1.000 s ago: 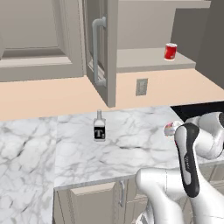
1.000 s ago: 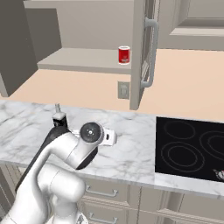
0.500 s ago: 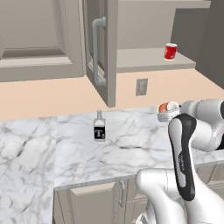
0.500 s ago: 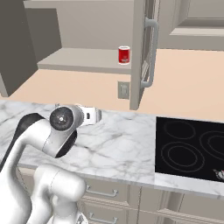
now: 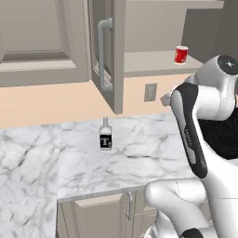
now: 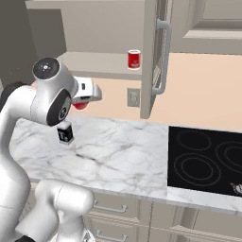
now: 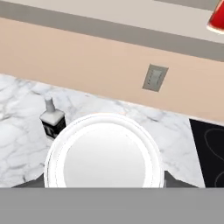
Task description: Restock the canned food cabinet by taking the new fresh canned food from the counter and placing it in the cabinet. Then, take the old canned food from the cabinet and place it on the counter.
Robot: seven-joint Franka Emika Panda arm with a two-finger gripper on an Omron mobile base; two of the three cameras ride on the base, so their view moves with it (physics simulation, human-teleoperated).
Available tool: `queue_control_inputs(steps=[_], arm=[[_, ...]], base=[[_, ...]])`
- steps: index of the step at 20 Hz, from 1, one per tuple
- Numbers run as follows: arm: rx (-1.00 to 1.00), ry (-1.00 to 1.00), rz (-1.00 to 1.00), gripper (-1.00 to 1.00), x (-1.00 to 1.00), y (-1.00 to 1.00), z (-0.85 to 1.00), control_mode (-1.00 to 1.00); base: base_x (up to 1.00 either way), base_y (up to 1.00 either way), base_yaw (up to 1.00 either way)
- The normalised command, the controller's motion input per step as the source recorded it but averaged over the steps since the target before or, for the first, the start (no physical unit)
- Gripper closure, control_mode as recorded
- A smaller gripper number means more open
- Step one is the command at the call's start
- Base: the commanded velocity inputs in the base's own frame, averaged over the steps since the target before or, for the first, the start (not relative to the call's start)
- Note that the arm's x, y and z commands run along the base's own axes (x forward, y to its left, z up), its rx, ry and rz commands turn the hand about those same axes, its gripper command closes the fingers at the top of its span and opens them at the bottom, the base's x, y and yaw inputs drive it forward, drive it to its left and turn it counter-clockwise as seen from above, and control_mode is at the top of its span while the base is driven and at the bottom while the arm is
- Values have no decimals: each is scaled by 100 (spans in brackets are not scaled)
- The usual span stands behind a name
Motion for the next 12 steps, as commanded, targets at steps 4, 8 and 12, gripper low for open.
queue_control_inputs(steps=[4, 8, 12], arm=[[1, -9, 0, 100, 4, -2, 9, -100], [5, -28, 0, 100, 0, 0, 72, -100], [2, -22, -3, 100, 28, 16, 74, -100]], base=[[0, 0, 0], [0, 0, 0], [0, 0, 0]])
